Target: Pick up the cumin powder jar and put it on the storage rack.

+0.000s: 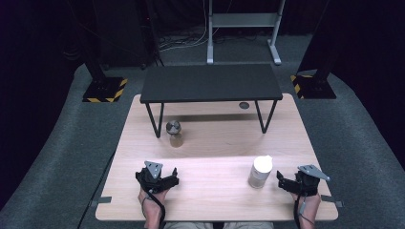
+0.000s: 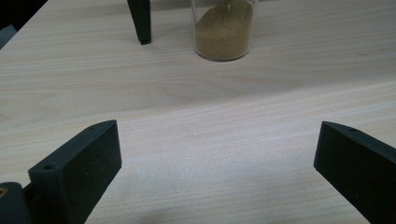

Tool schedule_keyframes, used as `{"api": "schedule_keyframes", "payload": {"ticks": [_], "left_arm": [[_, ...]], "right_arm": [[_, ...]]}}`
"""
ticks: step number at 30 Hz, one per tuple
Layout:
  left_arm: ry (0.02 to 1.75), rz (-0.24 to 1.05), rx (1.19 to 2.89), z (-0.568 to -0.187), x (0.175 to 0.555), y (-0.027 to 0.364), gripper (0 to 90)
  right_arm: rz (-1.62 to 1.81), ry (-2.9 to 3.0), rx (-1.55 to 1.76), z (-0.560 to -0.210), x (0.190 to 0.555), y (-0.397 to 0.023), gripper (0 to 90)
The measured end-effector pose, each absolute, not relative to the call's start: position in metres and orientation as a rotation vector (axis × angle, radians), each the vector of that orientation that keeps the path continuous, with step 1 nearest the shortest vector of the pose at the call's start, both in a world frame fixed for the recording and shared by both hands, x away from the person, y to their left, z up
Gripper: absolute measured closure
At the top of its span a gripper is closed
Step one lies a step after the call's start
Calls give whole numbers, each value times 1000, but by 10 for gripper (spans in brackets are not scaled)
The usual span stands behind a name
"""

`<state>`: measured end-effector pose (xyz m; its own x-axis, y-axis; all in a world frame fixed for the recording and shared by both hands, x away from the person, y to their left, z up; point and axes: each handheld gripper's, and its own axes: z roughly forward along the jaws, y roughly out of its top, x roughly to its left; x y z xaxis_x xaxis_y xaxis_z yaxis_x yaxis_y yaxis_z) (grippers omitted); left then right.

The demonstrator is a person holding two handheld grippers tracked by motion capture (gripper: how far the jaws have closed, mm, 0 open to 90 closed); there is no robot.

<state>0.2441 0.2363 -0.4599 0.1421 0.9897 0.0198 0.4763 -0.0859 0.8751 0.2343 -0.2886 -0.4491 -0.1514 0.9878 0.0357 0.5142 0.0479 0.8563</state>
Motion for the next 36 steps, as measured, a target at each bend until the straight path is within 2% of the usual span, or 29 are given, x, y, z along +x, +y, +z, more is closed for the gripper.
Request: {"api": "schedule_keyframes", "payload": {"ticks": [16,36], "left_arm": [[1389,859,1689,-452,262,232,0],[1291,864,1676,-442,330,228,0]], "right_arm": [[1016,1722,1509,-450,232,-288,10],[1028,1715,1502,-451,231,-289,11]]}}
